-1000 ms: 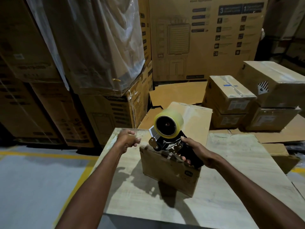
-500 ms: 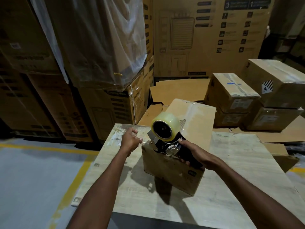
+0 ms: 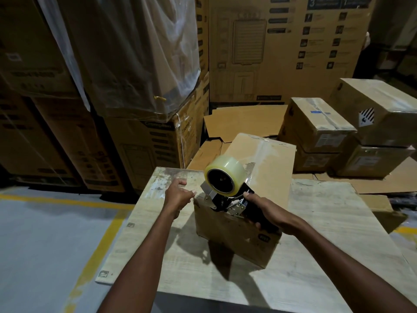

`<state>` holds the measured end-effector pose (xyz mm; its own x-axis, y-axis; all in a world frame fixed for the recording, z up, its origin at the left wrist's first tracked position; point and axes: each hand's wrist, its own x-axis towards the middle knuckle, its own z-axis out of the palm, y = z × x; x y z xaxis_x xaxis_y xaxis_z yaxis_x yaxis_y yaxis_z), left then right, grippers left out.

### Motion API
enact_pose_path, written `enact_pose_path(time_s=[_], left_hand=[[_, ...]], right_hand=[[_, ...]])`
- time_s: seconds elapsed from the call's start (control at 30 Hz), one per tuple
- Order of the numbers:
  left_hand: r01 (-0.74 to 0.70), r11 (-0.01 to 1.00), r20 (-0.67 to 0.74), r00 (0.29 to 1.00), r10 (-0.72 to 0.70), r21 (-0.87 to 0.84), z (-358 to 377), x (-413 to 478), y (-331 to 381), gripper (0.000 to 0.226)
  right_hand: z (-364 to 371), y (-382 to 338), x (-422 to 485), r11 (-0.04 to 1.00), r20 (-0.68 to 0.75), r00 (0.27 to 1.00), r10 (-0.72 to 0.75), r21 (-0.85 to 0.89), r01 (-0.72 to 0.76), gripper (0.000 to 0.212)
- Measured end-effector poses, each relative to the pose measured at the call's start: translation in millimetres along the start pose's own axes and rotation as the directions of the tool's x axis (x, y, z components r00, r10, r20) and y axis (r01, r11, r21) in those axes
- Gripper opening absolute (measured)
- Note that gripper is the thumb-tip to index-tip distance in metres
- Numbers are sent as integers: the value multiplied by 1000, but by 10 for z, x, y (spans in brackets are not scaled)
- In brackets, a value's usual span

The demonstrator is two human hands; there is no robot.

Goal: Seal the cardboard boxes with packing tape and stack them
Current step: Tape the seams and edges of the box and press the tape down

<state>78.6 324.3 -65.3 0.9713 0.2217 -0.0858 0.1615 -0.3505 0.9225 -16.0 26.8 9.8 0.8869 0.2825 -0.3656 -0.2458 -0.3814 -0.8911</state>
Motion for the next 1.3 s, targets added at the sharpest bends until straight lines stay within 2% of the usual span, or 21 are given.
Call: enact_pose_path(time_s=[0.2,0.3,0.5,0.63,0.7,0.77,0.83,0.9,0.97,1.03,1.07,1.3], left_hand=[[63,984,9,998,-63,-167,80,-60,-59,54],[144,941,96,988,-120,-305,100,-71,-91,58],[255,946,194,957,-217,-201,53,-76,-105,46],[293,945,207,943,-261,-145,36,-188,-154,37],[214,964,153,970,-191,-157,74,-252,-160,32],[1,996,54,999,4,-91,72,-319,-191,35],[-243,967,31,970,242,70,19,-348,-257,49],[-505,812,131,862,489,292,-54,-381,-305,63],[-669,621,278,740,613,409,-104,-428,-306,71],[-729,485,388,675,628,482,-124,-429,-309,74],[-729,454,421,674,608,512,-128,-427,-310,75],[-672,440,437,731,524,596,-145,-478,-241,81]], right_hand=[[-6,31,37,1000,-5,1000,6,-19,-6,85],[-4,8,23,1000,1,1000,-3,-27,3,82],[-1,-16,10,1000,19,1000,11,-22,-10,78],[-11,-58,-39,1000,21,1000,-8,-18,9,52],[-9,-66,-41,1000,23,1000,-9,-10,9,52],[-10,-72,-38,1000,24,1000,1,-6,-1,57],[-23,-83,-42,1000,36,999,14,-16,-13,58],[-49,-83,-44,999,66,997,30,-21,-29,62],[-79,-85,-43,999,103,994,45,-32,-42,64],[-104,-106,-32,998,141,988,60,-31,-56,66],[-115,-119,-31,997,163,984,67,-34,-63,70],[-192,-121,15,996,292,953,84,-63,-68,85]])
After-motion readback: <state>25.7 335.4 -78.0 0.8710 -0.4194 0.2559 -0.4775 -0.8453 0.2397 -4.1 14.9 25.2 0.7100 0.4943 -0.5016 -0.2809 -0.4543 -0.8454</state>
